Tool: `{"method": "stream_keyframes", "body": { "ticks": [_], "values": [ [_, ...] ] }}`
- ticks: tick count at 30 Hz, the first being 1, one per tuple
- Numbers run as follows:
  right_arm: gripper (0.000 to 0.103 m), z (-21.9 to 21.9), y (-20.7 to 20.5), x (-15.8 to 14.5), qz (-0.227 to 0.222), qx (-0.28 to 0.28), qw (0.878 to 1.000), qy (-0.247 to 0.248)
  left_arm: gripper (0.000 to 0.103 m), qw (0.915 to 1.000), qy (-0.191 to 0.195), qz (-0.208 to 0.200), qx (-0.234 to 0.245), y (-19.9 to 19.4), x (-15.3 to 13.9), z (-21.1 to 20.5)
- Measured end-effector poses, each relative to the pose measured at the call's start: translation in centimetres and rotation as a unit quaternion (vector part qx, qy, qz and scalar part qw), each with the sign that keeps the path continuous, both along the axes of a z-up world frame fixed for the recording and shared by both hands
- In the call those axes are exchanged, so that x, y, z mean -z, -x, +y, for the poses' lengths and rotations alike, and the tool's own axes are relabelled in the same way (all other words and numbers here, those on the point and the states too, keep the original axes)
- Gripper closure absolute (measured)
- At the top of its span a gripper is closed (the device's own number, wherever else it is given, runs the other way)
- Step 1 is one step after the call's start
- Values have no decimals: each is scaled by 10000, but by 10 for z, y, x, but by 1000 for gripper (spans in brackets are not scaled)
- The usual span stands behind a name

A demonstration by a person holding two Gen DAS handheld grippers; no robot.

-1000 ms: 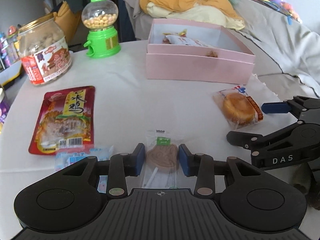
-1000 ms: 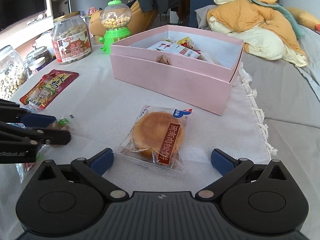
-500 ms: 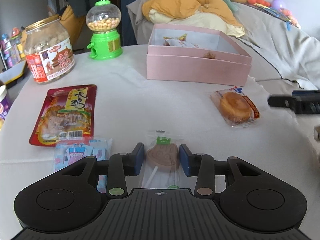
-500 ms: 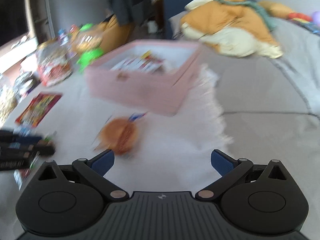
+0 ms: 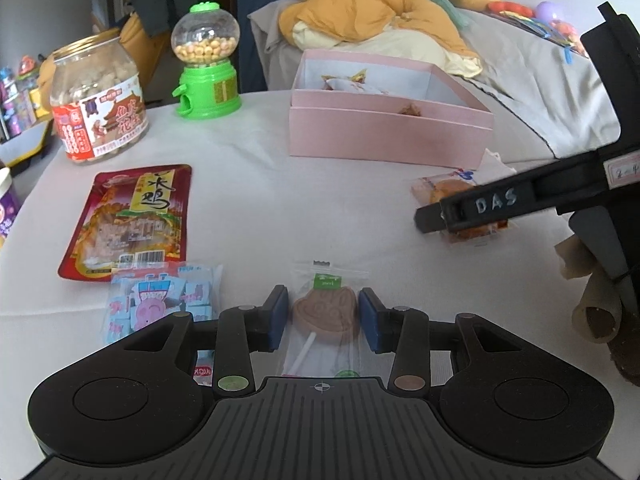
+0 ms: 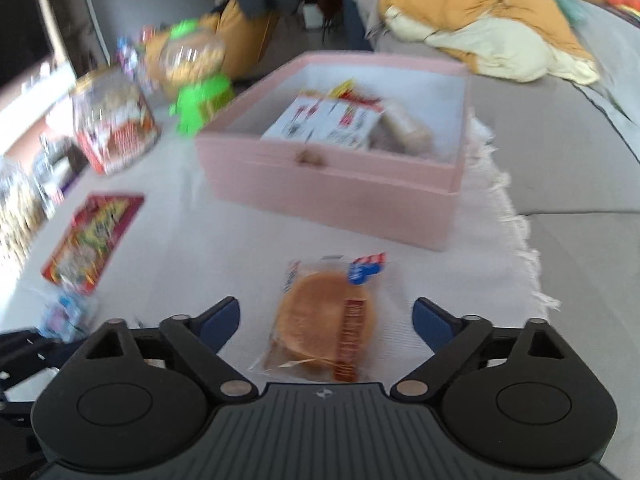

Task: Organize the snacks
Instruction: 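Grasp the round bun packet with the right gripper, then carry the bun packet into the pink box right while left carries the lollipop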

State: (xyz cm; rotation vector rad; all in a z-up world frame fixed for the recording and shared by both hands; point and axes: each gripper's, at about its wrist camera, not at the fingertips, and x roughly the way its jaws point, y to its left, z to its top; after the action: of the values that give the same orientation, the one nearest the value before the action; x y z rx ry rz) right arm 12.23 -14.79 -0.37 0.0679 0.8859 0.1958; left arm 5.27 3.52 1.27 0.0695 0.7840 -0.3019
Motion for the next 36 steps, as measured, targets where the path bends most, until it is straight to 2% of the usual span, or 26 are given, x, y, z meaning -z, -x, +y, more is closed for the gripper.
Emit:
{"method": "stream_keyframes", "body": {
  "ticks": [2,8,12,19,31,36],
  "values": [
    [48,5,8,0,-159,-39,9993,332,58,10000,13,-64,38,2,1,1],
    [48,-9,31,-6,-45,-274,9994,193,55,9997,89,-24,211,4,0,4],
    [48,-20,41,-5,-21,-265,9994,223,55,9987,-190,-80,465,11,0,0],
    [48,-25,51,-3,-107,-328,9989,319,55,9964,-257,31,808,18,-1,5],
    [49,-28,64,-12,-268,-371,9983,357,60,9972,-293,248,642,13,-6,3],
    [49,-36,67,-25,-440,-359,9978,333,61,9980,-222,126,583,6,-15,-3]
  ]
}}
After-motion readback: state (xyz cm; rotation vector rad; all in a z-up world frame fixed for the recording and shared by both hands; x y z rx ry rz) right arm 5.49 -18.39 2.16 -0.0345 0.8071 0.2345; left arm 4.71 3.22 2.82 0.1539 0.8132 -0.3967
